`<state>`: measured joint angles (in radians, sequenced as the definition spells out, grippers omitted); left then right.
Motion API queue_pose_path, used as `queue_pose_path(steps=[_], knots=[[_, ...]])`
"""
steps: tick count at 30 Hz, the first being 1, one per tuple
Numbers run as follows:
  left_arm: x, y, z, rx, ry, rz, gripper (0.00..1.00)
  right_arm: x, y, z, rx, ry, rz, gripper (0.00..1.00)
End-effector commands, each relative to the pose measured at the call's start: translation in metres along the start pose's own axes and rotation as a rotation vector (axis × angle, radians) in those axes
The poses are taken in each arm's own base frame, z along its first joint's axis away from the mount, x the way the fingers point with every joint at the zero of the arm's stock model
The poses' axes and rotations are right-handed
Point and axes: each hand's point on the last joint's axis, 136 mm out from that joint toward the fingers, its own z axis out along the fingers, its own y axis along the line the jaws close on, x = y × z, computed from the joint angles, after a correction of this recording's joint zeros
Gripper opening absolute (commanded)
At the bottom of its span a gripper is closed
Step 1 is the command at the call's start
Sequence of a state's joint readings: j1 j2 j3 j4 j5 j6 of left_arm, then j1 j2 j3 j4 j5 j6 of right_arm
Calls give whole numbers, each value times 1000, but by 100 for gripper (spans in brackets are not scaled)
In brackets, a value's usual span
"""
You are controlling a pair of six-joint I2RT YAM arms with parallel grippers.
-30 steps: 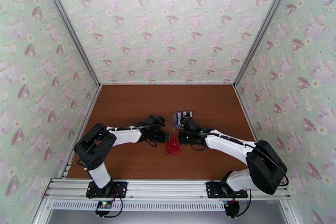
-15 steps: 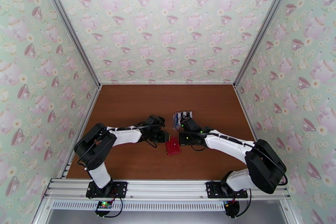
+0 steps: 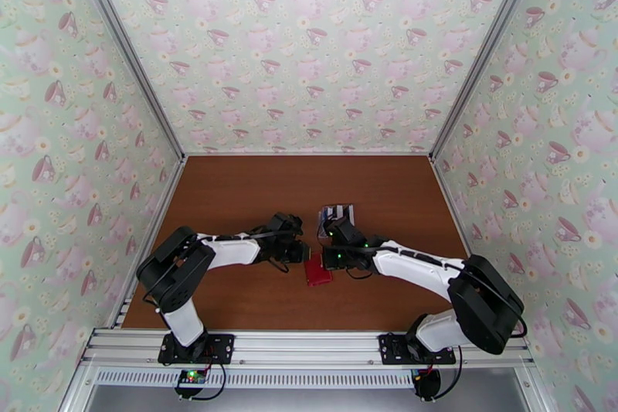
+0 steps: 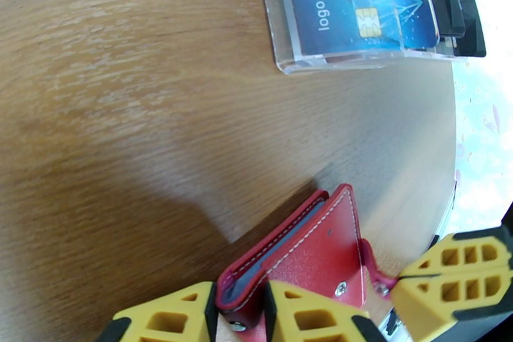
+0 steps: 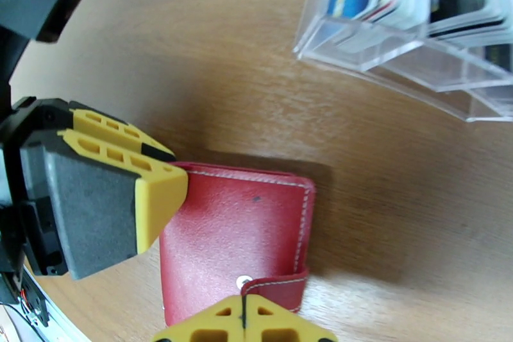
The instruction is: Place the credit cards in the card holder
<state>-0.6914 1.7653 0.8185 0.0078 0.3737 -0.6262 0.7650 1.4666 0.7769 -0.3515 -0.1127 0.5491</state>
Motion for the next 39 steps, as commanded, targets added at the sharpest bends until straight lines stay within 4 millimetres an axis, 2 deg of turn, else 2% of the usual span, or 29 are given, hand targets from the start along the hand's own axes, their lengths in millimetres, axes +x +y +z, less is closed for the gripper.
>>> queue_pose_path(steps=[1, 20, 39], knots=[[31, 25, 11, -70, 80, -45, 26, 7, 1, 7, -7, 22, 8, 0], [33, 26, 15, -60, 89, -57, 26, 13, 9, 21, -25, 63, -11, 0], [31, 26, 16, -58, 89, -56, 26, 32, -9, 36, 43, 114, 33, 0]])
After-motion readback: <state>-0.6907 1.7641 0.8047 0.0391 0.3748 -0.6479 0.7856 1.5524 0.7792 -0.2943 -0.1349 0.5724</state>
